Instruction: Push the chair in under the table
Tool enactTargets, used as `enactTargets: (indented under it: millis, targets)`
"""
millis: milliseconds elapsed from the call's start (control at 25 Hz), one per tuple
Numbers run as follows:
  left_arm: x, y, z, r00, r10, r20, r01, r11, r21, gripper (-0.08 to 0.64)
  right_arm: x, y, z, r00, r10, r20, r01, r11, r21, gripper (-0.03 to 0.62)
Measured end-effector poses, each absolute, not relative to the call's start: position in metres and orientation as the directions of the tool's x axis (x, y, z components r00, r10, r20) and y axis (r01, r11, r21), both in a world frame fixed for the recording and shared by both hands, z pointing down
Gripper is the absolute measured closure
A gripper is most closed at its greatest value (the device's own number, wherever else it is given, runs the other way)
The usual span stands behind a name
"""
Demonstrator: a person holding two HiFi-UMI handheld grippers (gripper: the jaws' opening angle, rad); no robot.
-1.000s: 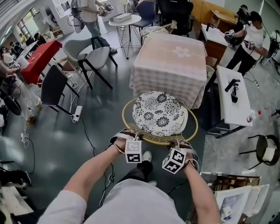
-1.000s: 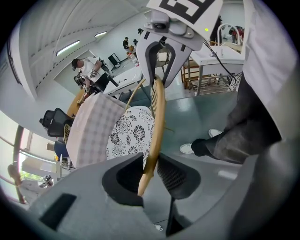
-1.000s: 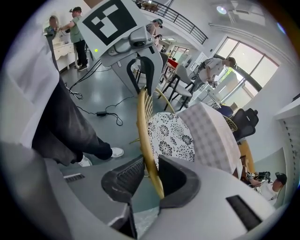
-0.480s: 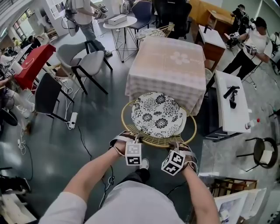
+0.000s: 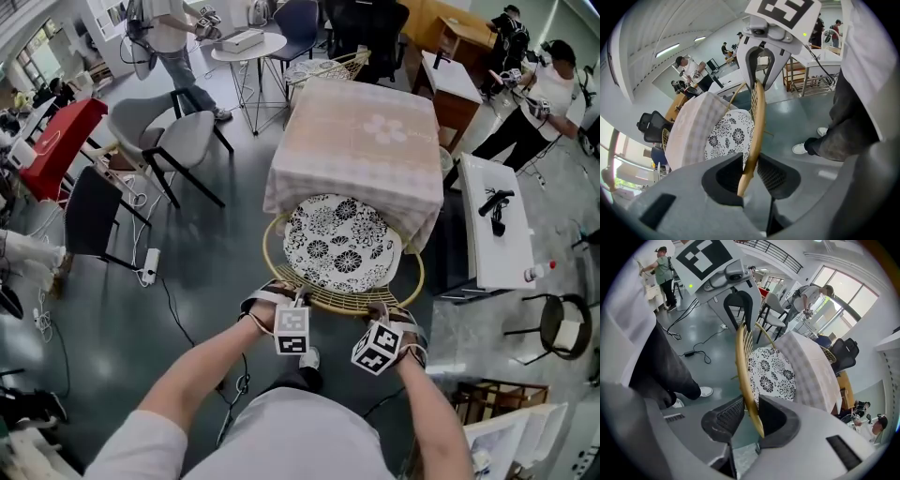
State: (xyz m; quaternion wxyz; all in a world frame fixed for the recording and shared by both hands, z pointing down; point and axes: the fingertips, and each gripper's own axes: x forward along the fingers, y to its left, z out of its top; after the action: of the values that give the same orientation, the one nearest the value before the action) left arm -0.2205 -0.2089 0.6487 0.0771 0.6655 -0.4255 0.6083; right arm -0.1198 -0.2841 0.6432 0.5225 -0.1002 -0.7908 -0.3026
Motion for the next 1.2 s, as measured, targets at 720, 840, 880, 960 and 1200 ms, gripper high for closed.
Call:
enactTargets:
  millis: [720,840,880,960,1200]
  targets:
    - [-0.282,-0.26,0.649,-0.152,-0.455,0.877,-0.712,-0.565,-0.417,0.454,-0.177,-0.333,0.641,-0.423,-0.201,0.884,0.459,0.793,0.4,0.514]
    - [-0.293,-0.27,0.649,-0.156,-0.459,0.875,-0.713,-0.561,-0.421,0.454,-0.189,-0.341,0.642,-0.426,-0.203,0.882,0.452,0.796,0.402,0.514]
    - [-0.296,-0.273,0.65,-0.152,-0.458,0.876,-0.713,-0.563,-0.418,0.454,-0.192,-0.345,0.642,-0.425,-0.205,0.882,0.454,0.795,0.403,0.514]
    - [-0.297,-0.277,0.651,-0.136,-0.456,0.88,-0.707,-0.577,-0.408,0.453,-0.195,-0.348,0.644,-0.421,-0.195,0.886,0.468,0.79,0.397,0.512]
    - [-0.296,-0.279,0.65,-0.128,-0.472,0.872,-0.694,-0.586,-0.419,0.453,-0.194,-0.351,0.646,-0.427,-0.19,0.884,0.472,0.787,0.397,0.511]
